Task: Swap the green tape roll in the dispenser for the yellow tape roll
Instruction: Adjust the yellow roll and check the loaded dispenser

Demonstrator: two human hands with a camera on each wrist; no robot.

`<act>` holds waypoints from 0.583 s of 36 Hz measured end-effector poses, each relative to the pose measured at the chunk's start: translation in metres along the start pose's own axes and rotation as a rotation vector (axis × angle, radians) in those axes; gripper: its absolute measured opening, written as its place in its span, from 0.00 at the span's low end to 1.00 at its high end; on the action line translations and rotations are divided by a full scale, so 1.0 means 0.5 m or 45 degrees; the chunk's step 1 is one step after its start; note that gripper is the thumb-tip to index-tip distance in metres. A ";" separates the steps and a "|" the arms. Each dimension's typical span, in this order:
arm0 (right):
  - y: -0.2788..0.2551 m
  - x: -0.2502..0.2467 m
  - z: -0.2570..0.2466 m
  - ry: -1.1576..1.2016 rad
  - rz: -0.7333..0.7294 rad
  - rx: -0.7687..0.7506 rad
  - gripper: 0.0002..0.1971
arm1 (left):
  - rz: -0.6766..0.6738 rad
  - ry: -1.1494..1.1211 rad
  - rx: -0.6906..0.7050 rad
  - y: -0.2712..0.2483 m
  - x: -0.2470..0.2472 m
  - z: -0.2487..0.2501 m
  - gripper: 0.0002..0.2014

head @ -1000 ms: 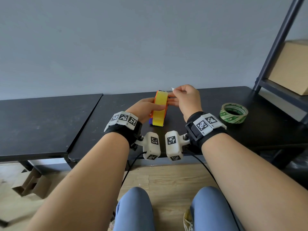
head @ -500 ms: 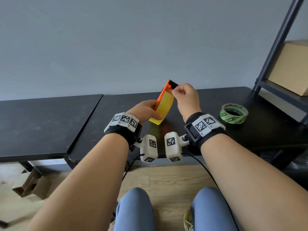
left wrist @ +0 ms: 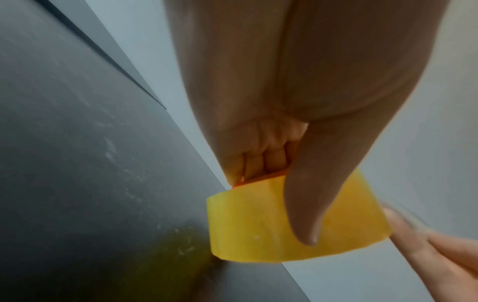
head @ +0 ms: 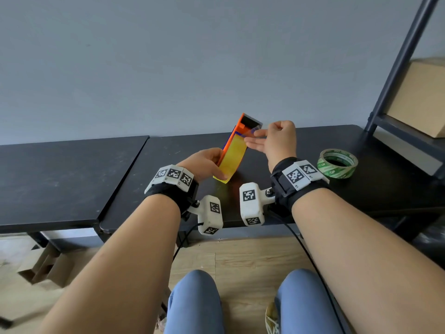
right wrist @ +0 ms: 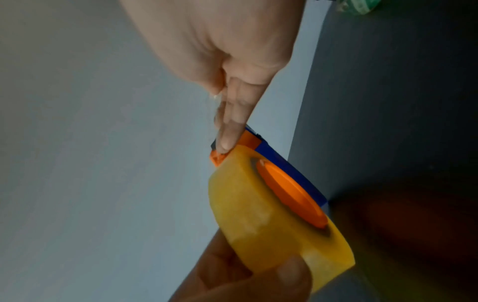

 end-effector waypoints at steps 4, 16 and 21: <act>-0.009 0.009 0.003 0.043 -0.016 0.034 0.08 | 0.005 0.003 -0.029 0.009 -0.001 -0.011 0.22; -0.005 0.028 -0.005 -0.092 -0.087 -0.038 0.05 | 0.148 -0.122 -0.052 0.008 -0.019 0.012 0.32; 0.007 0.022 -0.034 -0.209 -0.055 -0.190 0.05 | 0.131 -0.162 -0.027 -0.002 -0.023 0.029 0.20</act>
Point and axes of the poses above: each hand's wrist, its own y-axis towards the middle knuckle, its own x-axis out of the palm, z = x × y, the point moved 10 cm from there along y, towards the middle knuckle, and after that the axes turned 1 degree about y, right-handed, at the moved point
